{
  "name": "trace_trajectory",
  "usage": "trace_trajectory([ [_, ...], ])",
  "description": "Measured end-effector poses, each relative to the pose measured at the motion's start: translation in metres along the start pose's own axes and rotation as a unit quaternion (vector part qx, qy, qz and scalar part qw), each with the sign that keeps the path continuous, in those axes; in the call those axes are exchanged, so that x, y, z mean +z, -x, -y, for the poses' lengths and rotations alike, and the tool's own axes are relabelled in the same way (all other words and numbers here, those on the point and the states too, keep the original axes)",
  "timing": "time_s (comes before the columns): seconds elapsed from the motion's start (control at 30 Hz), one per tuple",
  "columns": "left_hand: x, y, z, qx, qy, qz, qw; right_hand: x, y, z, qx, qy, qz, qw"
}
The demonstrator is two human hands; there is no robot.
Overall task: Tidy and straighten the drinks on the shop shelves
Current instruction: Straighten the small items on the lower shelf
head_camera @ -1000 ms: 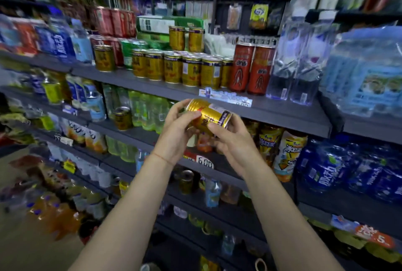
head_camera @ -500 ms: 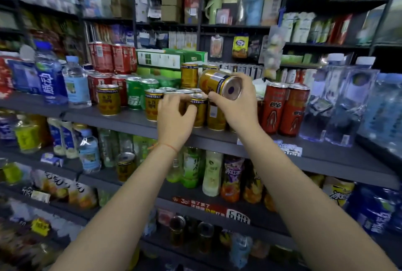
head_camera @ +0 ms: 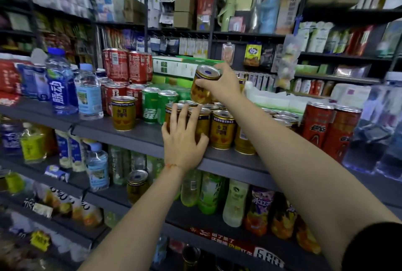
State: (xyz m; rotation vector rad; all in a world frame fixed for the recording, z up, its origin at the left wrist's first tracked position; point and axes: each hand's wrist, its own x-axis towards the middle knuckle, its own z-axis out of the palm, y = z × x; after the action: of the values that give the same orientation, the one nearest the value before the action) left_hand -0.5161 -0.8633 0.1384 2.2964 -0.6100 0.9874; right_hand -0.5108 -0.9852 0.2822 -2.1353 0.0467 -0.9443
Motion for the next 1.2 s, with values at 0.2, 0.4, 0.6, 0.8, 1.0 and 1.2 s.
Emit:
trace_trajectory([
  [0.2,0.001,0.001,0.002,0.000,0.006,-0.002,1.000,0.032,-0.021,-0.005,0.016,0.003,0.018,1.000],
  [0.4,0.003,0.001,0.002,0.001,0.016,-0.026,1.000,0.042,-0.033,-0.001,-0.010,0.066,0.067,0.996],
  [0.6,0.003,0.001,0.002,0.001,0.016,-0.031,0.999,0.041,-0.040,0.000,-0.004,0.119,0.093,0.989],
  [0.8,0.003,0.001,0.002,-0.006,0.012,-0.015,1.000,0.048,-0.031,-0.001,-0.044,0.179,0.088,0.979],
  [1.0,0.003,-0.001,0.002,-0.011,0.004,-0.005,1.000,0.052,-0.025,-0.005,-0.043,0.195,0.109,0.974],
  [1.2,-0.013,0.001,0.014,-0.008,0.128,-0.045,0.991,0.043,-0.004,0.021,-0.135,0.182,0.020,0.974],
])
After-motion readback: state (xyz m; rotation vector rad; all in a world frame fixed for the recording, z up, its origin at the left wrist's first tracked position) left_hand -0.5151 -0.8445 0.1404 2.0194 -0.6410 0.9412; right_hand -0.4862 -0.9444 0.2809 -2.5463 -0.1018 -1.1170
